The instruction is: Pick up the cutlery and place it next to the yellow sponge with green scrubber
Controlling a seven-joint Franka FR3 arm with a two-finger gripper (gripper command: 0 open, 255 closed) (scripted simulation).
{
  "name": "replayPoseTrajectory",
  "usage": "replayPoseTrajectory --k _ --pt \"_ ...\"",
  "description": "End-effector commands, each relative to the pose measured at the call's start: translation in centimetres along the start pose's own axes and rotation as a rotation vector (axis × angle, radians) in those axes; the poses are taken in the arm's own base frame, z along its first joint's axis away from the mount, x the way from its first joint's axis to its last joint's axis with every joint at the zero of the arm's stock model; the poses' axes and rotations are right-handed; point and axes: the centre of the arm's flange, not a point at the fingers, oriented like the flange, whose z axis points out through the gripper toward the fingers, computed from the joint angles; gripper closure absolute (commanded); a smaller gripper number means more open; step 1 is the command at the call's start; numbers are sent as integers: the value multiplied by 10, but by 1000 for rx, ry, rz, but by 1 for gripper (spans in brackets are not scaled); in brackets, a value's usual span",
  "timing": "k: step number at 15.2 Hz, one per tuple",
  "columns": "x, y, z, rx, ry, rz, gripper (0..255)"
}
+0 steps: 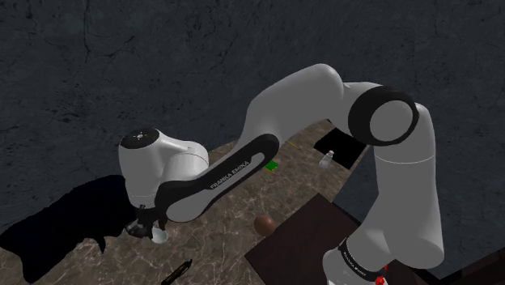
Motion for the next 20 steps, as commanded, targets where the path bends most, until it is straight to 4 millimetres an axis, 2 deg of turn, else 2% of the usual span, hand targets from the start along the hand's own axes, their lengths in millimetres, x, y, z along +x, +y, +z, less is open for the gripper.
replayPoseTrajectory --k 1,6,7,20 --pt "0 0 -11 1 0 -1 255" --pt "-1 2 -37 1 0 -1 255" --pt "-1 2 -37 1 0 -1 255" --pt "30 170 -32 1 0 -1 255"
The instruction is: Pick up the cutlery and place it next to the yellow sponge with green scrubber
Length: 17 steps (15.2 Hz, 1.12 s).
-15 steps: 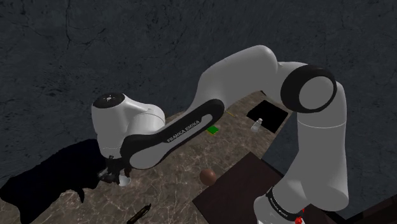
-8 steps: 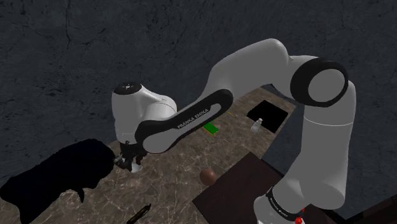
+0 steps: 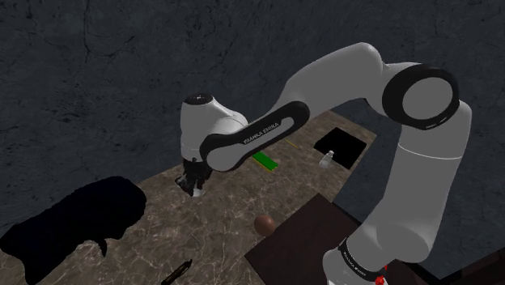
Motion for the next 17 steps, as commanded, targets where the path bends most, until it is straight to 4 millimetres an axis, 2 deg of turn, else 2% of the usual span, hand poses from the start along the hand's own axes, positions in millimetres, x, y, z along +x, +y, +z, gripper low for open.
replayPoseTrajectory --k 1,17 --pt "6 24 4 0 0 -1 255" --pt "44 232 10 0 0 -1 255"
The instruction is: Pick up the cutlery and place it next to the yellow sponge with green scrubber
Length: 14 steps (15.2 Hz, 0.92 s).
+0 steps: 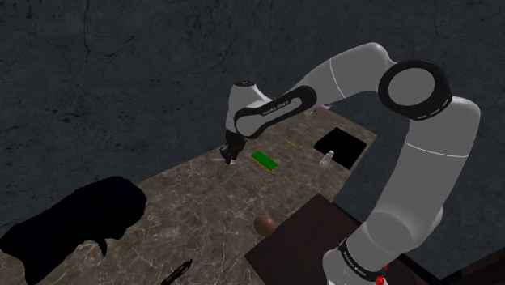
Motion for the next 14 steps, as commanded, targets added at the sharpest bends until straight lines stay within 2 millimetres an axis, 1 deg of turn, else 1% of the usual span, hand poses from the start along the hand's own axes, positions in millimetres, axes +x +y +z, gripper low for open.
replayPoseTrajectory --k 1,14 --pt "4 29 -1 0 0 -1 255" --pt "6 26 68 0 0 -1 255"
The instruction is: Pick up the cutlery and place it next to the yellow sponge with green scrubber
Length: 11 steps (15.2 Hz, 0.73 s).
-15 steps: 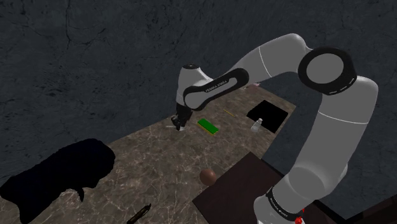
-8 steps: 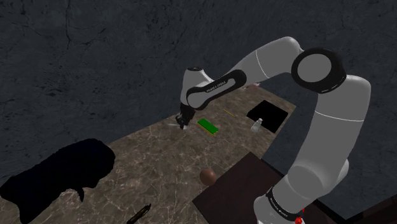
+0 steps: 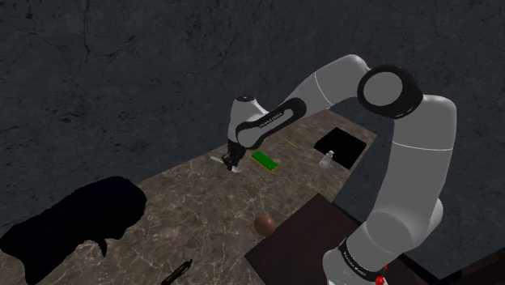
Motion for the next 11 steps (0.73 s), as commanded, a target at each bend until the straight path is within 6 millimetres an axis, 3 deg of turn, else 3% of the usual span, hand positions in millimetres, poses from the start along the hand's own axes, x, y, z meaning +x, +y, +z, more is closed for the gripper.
replayPoseTrajectory --k 1,2,10,11 --pt "-1 -2 11 0 0 -1 255" --pt "0 -2 20 0 0 -1 255" --pt "0 -2 20 0 0 -1 255" --pt "0 -2 20 0 0 -1 0"
